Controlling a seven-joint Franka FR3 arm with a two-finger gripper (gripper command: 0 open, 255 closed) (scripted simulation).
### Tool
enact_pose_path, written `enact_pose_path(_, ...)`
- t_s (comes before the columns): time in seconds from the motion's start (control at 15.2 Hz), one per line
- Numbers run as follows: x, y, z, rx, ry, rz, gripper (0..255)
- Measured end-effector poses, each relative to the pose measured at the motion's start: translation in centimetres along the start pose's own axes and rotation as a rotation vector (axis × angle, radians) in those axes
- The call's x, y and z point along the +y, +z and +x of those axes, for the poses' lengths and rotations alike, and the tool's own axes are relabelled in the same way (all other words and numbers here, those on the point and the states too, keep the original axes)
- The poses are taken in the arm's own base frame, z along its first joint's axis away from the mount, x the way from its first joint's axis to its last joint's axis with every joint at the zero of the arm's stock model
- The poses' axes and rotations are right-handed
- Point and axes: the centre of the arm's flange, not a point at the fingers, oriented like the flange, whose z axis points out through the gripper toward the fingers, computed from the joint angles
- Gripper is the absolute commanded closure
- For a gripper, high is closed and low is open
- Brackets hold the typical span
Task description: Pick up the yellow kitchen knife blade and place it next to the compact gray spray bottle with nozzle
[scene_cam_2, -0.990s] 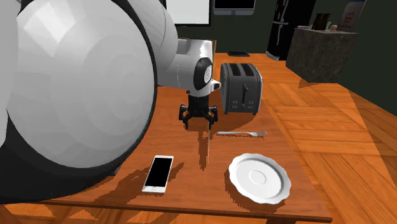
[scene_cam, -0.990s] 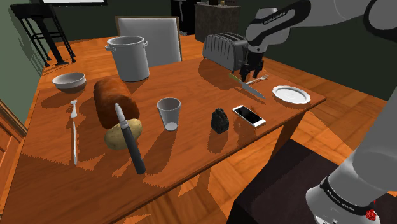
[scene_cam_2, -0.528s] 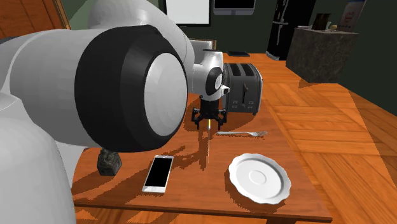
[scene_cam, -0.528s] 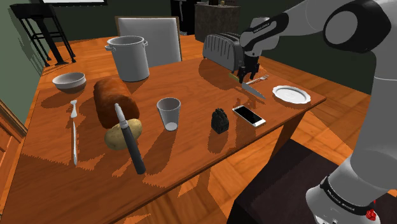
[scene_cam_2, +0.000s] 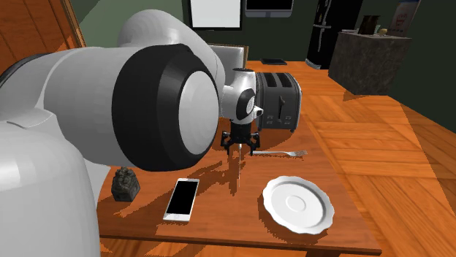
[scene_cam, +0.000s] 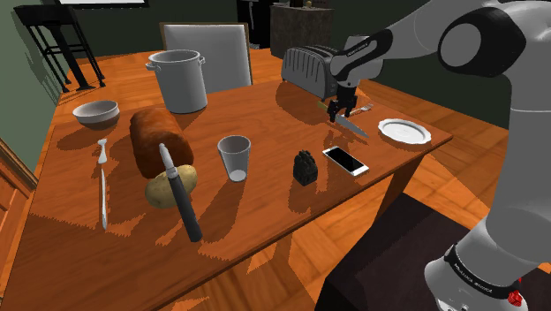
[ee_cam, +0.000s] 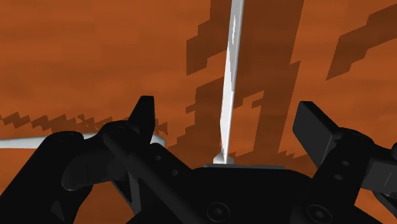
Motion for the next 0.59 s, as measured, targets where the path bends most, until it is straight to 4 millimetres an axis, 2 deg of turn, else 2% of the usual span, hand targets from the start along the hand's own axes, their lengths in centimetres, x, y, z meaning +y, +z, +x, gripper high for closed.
enact_pose_path(0.33,0.01,0.16,-0.02,0.0,0.0,0.0,0)
enact_pose_path(0.4,0.01,0.16,-0.02,0.0,0.0,0.0,255)
enact_pose_path(0.59,0.01,0.16,-0.02,0.0,0.0,0.0,255)
